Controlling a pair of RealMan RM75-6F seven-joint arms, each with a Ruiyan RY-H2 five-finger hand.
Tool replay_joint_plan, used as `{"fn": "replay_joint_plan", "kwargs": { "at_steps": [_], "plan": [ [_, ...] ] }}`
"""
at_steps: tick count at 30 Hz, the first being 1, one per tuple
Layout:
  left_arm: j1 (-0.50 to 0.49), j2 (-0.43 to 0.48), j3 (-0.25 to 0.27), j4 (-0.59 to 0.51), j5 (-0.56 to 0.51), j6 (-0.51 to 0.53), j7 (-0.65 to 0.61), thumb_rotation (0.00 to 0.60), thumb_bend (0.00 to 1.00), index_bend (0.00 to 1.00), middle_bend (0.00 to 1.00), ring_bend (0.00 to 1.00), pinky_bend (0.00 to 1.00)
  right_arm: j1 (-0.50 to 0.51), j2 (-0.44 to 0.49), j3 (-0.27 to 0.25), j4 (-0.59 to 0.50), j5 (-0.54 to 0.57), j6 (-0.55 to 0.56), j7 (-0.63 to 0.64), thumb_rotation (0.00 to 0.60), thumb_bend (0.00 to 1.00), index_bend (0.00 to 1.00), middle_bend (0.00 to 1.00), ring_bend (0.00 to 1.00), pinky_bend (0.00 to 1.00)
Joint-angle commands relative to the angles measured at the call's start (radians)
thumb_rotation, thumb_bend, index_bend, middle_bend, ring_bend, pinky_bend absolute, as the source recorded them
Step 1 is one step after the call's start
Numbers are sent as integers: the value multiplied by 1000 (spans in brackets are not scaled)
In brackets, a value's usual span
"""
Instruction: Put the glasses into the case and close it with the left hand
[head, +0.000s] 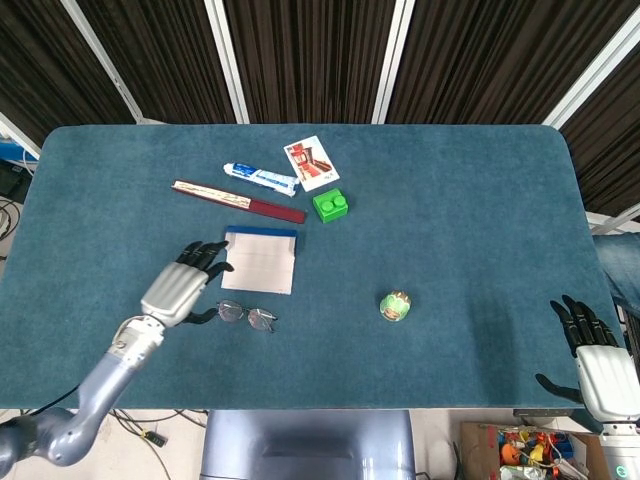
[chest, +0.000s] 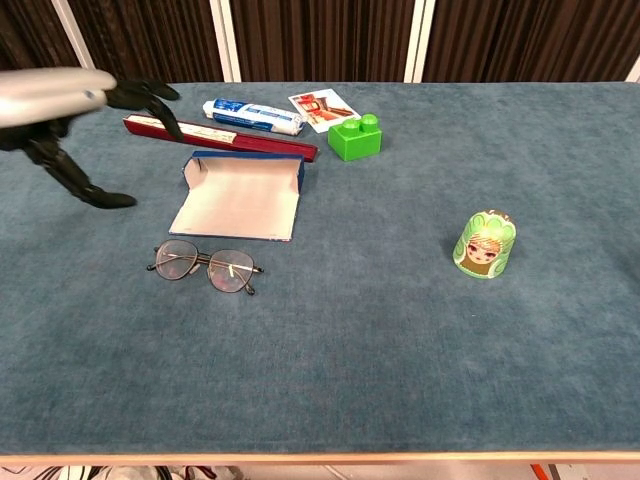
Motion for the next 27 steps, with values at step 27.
{"fn": "replay_joint_plan", "kwargs": {
  "at_steps": [27],
  "plan": [
    [-136, -268, 74, 269, -168, -42, 143, 600, 334, 417, 0, 0, 0, 3, 12, 1, -13, 13, -18, 13, 600, 91, 0, 0, 2, 169]
  ]
}}
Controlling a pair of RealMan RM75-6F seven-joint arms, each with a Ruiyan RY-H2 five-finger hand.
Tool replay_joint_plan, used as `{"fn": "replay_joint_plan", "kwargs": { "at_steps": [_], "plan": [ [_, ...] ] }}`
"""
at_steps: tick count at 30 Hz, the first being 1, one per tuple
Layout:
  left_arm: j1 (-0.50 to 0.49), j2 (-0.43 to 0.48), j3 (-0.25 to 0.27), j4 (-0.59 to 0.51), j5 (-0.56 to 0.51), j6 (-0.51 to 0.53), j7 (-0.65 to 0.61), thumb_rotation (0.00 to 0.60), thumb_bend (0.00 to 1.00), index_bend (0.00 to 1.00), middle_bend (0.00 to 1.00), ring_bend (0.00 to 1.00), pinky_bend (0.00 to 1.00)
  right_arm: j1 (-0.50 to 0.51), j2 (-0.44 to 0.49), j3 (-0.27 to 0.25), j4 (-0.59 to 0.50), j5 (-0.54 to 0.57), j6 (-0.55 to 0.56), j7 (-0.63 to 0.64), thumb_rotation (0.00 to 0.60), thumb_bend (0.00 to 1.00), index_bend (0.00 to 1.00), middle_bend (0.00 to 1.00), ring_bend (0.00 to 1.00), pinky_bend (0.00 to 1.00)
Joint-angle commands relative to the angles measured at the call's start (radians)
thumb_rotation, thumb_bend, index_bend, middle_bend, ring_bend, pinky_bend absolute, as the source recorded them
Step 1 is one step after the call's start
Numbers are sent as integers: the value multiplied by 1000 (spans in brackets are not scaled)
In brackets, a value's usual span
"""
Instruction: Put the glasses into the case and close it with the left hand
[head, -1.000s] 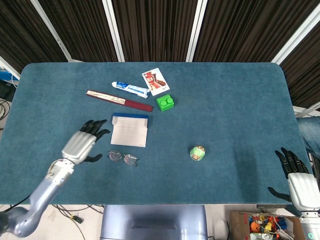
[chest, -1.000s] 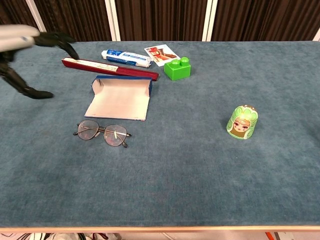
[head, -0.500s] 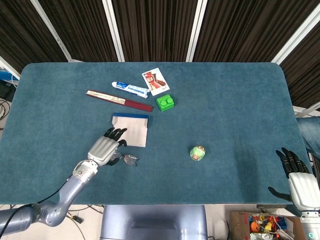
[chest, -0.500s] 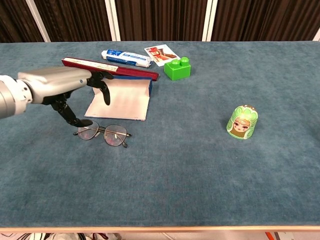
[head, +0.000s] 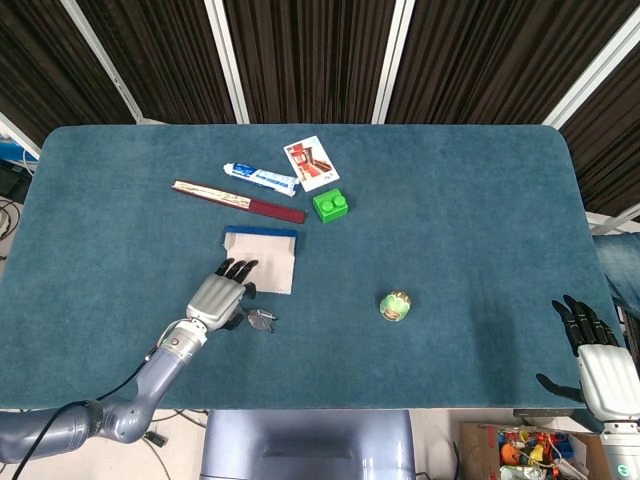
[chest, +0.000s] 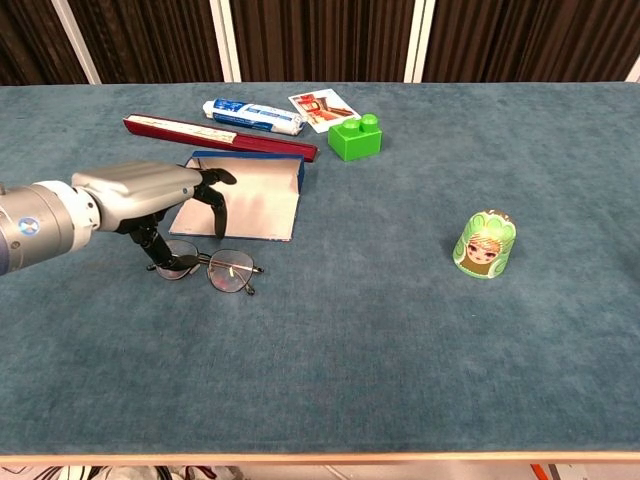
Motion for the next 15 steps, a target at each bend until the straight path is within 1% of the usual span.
{"fn": "replay_joint_plan", "kwargs": {
  "at_steps": [1, 15],
  "plan": [
    [-4, -7, 4, 11, -3, 2, -3, 600, 335, 423, 0, 0, 0, 0, 1, 0, -1, 1, 0, 1, 600, 91, 0, 0, 2, 169],
    [-13, -29, 16, 46, 1, 24, -16, 600, 337, 510, 9, 0, 0, 1, 5, 0, -4, 4, -7, 3, 600, 91, 0, 0, 0, 169]
  ]
}}
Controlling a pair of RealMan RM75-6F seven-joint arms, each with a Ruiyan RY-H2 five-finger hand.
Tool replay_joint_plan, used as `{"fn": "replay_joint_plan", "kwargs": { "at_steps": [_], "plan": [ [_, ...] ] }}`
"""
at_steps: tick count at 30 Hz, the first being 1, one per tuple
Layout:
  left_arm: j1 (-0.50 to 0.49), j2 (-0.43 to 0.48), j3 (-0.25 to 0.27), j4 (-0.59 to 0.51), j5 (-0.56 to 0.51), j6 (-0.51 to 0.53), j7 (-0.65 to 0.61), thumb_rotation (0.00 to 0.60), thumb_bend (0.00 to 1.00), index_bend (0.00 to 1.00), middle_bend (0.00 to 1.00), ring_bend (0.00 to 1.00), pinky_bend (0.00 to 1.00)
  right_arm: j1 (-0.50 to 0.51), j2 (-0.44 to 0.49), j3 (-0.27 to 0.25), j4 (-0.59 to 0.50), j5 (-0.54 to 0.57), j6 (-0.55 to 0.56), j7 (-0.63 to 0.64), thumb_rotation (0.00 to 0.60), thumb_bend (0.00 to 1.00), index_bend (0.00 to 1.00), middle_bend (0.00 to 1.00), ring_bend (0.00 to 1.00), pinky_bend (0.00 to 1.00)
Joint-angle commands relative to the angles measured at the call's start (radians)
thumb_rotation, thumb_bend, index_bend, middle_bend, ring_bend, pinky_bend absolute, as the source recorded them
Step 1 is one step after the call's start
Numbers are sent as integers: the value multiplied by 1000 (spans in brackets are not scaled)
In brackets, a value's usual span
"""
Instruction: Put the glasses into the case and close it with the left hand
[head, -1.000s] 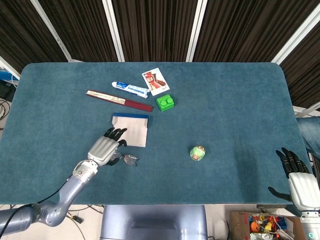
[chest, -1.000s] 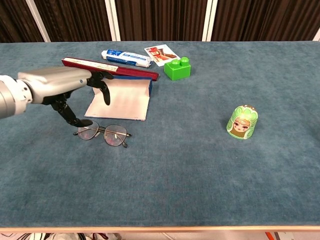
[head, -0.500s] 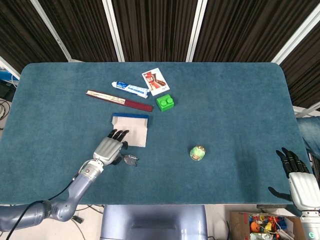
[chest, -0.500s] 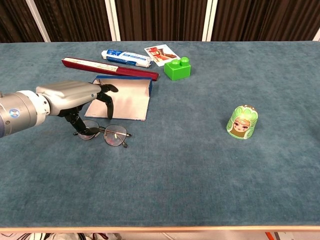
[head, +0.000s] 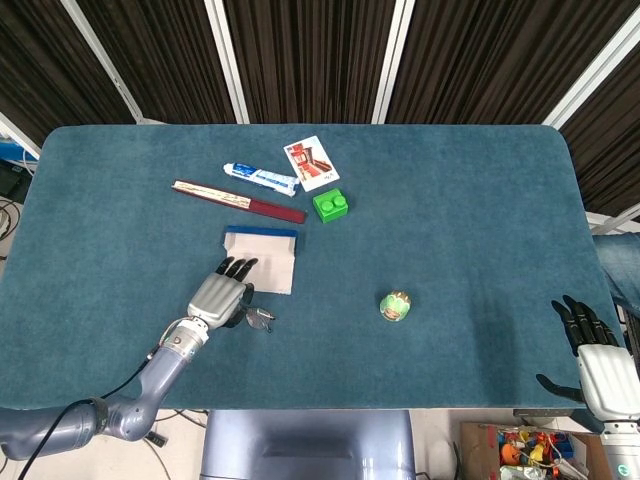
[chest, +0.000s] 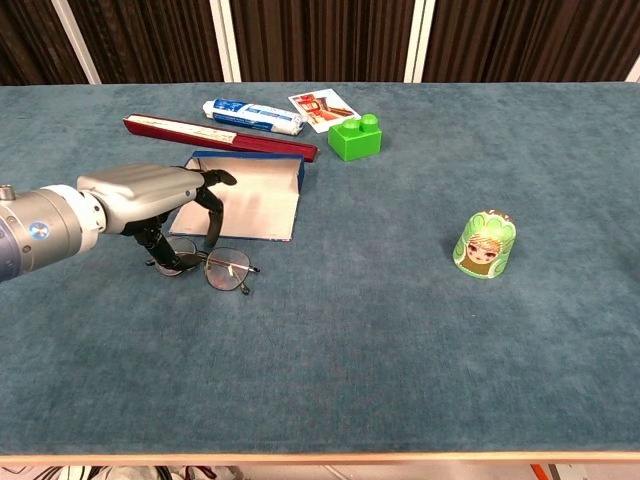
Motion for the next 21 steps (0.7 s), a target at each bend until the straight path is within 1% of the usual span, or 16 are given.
{"fn": "replay_joint_plan", "kwargs": {
  "at_steps": [1, 7, 13, 21],
  "plan": [
    [-2, -3, 2, 5, -1, 2, 1, 600, 337, 511, 10, 0, 0, 0, 1, 0, -1, 1, -1, 1, 600, 91, 0, 0, 0, 169],
    [-8, -9, -1, 4, 3, 14, 4, 600, 338, 523, 19, 0, 0, 1, 2, 0, -2, 3, -3, 1, 600, 92, 0, 0, 0, 169],
    [-16, -13, 1, -2, 2, 22, 15, 600, 371, 542, 34, 0, 0, 1, 4, 0, -5, 6, -7, -1, 600, 91, 0, 0, 0, 169],
    [-20, -19, 7, 5, -18, 24, 28, 600, 371, 548, 38, 0, 0, 2, 7, 0, -9, 11, -12, -2, 600, 92, 0, 0, 0, 169]
  ]
}}
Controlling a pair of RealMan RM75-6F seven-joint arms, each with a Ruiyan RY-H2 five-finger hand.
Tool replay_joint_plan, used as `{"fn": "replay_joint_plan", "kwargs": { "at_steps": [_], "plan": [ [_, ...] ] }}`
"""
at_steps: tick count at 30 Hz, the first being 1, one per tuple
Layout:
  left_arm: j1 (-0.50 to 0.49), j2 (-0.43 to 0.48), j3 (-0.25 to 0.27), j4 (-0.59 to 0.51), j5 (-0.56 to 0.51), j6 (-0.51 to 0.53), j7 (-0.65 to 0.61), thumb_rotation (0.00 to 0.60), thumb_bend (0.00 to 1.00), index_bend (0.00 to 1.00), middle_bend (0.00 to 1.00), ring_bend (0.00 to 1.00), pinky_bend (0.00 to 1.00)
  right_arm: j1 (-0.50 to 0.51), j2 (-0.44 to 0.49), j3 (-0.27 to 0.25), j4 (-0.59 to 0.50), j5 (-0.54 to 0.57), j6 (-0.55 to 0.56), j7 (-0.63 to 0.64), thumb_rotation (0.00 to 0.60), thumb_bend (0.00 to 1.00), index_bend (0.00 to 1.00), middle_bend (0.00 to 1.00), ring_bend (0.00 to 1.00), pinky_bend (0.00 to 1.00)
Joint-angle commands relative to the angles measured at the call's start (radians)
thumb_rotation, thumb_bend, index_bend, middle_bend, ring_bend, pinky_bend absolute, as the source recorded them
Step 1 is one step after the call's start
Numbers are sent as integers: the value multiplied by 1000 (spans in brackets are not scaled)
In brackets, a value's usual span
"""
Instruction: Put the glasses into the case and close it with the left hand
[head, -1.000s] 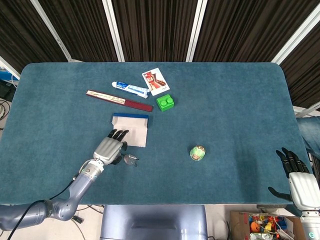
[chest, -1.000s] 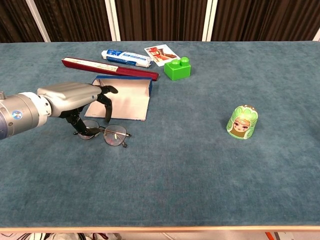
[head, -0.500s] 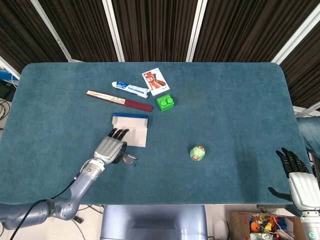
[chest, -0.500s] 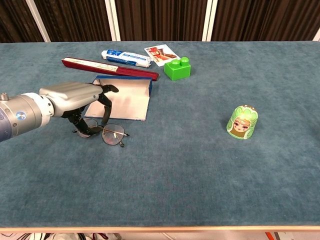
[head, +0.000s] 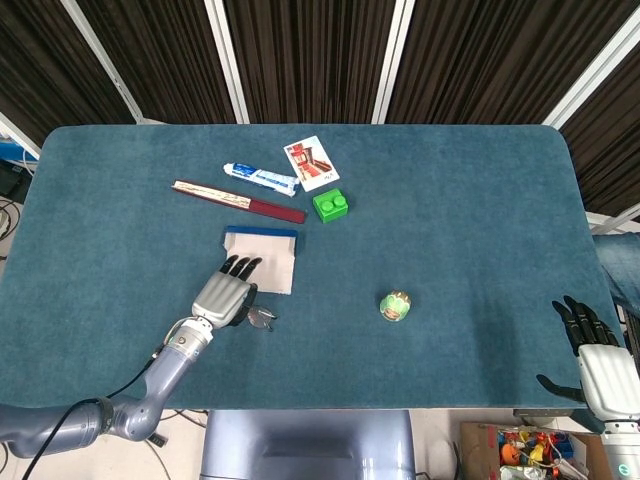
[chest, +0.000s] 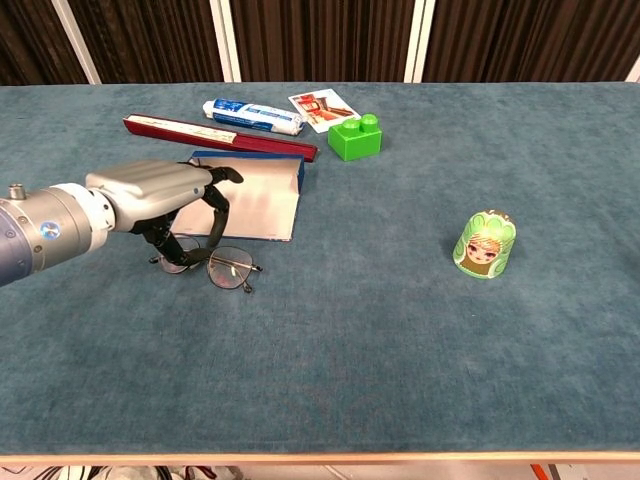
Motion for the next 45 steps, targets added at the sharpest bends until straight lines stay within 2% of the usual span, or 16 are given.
{"fn": "replay_joint_plan", "kwargs": {
  "at_steps": [1, 27, 35, 45],
  "plan": [
    [-2, -2, 0, 2, -5, 1, 3, 600, 371, 548, 38, 0, 0, 0, 1, 0, -1, 1, -1, -1, 600, 91, 0, 0, 0, 169],
    [-8, 2, 13, 2, -25, 18, 14, 600, 373, 579, 61, 0, 0, -1, 3, 5, -14, 19, -7, -3, 600, 94, 0, 0, 0, 169],
    [-11, 1, 14, -1, -37, 21, 23, 600, 429, 591, 71, 0, 0, -1, 4, 4, -17, 19, -8, -2, 600, 94, 0, 0, 0, 169],
    [-42, 3, -33, -25, -93, 37, 67, 600, 446, 597, 76, 0, 0, 1, 7, 2, -19, 20, -17, 3, 600, 94, 0, 0, 0, 169]
  ]
}}
